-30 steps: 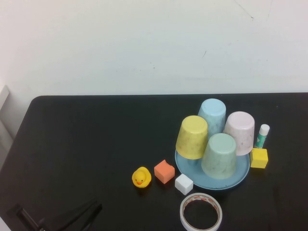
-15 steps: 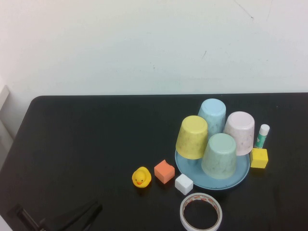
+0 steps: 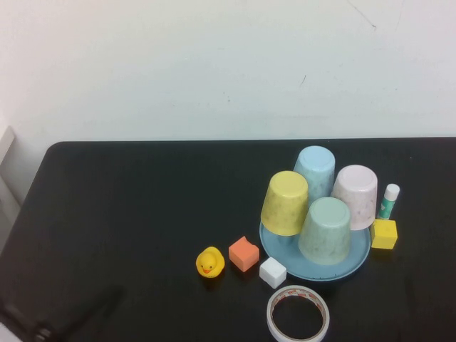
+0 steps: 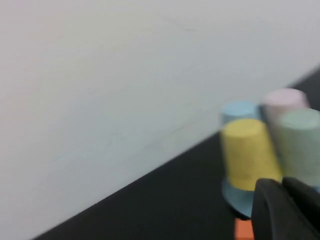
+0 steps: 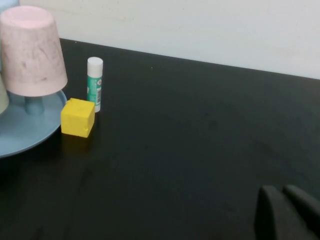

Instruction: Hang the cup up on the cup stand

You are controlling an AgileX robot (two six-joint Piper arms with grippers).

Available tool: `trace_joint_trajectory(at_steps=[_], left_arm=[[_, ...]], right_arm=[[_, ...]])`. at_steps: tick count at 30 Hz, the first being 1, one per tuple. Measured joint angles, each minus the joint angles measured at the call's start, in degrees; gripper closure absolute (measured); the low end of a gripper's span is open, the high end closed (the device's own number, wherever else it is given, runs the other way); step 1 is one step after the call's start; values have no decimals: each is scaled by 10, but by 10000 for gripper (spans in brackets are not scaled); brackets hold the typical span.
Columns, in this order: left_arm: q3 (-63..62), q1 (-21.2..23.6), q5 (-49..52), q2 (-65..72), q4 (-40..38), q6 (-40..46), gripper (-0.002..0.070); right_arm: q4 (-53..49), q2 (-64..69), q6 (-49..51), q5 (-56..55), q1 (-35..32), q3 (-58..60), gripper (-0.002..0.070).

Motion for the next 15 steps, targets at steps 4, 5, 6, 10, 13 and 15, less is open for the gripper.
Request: trace_joint_trajectory(at_steps=[4, 5, 6, 10, 13, 15], left_arm=[[0, 3, 23, -49, -126, 8, 676], [0, 11, 34, -65, -158, 8, 676], [0, 24, 48, -81, -183, 8, 676], [1, 114, 141, -147, -199, 5, 676], [1, 223, 265, -227, -127, -24, 676], [1, 272, 325, -274, -94, -39, 676]], right_arm=[[0, 0, 0, 0, 0, 0, 678], [0, 0, 0, 1, 0, 0, 678], [0, 0, 0, 1, 0, 0, 678], [0, 0, 1, 1, 0, -1, 678], [0, 0, 1, 2, 0, -1, 678], [0, 0, 1, 2, 0, -1, 678]])
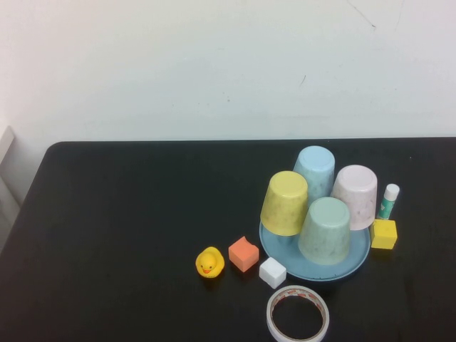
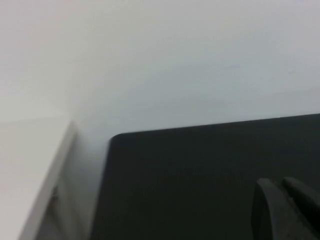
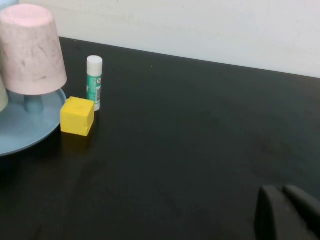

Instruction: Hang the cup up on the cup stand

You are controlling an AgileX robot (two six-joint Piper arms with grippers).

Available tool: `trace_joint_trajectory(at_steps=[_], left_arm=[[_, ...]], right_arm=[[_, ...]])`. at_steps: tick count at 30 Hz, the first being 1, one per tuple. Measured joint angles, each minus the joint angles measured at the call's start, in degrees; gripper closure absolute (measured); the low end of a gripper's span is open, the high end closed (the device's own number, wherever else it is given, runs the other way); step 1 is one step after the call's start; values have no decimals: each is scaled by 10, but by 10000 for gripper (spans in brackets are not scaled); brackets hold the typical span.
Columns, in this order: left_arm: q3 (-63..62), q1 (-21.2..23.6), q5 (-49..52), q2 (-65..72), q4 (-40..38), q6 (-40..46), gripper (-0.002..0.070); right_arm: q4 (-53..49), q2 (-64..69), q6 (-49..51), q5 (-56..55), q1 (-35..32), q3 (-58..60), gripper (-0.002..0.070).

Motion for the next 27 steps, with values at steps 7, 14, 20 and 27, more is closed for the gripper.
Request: trace_joint_trajectory(at_steps=[7, 14, 20, 27], left_arm=[[0, 97, 143, -117, 22, -12, 676], [0, 114, 193, -133, 23, 0, 676], [0, 115, 339, -202, 36, 10, 676], [0, 115, 353, -226, 52, -18, 676]], right_arm=[[0, 0, 0, 1, 0, 0, 678], [0, 0, 0, 4, 0, 0, 678], [-1, 0, 0, 4, 0, 0, 678], [-1, 0, 0, 5, 0, -1, 678]])
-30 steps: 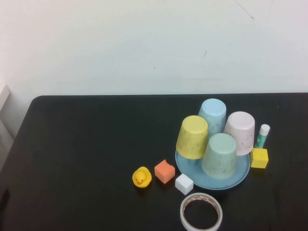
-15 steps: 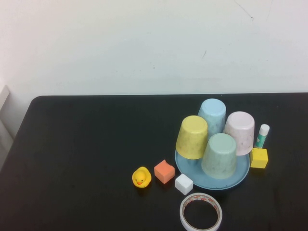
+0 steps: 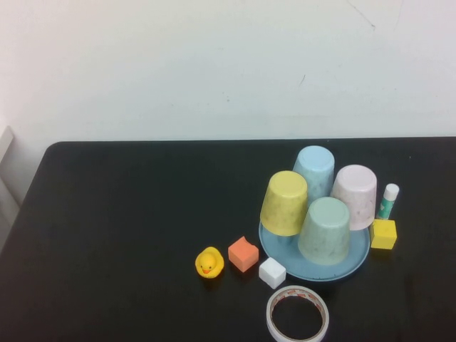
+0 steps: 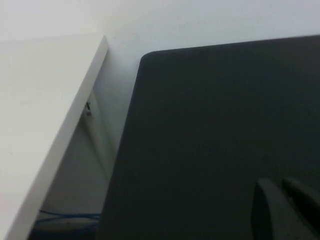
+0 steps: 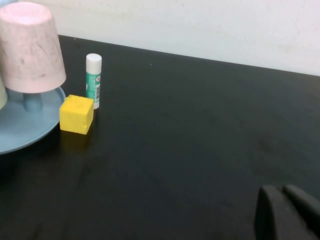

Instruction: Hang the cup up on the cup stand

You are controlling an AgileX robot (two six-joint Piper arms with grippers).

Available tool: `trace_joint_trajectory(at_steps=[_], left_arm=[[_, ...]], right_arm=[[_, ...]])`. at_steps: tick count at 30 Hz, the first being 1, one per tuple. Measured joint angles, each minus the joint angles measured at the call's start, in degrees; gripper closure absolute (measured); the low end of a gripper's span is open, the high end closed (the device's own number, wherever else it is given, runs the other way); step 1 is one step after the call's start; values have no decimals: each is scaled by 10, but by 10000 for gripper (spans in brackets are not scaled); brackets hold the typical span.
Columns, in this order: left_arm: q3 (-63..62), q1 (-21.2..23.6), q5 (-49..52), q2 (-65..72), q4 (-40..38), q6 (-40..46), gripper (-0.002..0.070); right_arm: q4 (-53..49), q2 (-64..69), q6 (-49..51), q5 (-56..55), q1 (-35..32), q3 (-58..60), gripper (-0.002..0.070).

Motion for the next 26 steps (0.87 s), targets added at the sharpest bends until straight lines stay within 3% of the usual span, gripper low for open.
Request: trace_joint_trajectory(at_steps=[26], left_arm=[[0, 0, 2, -1, -4, -1, 676]], right_arm=[[0, 0, 0, 0, -1, 0, 678]])
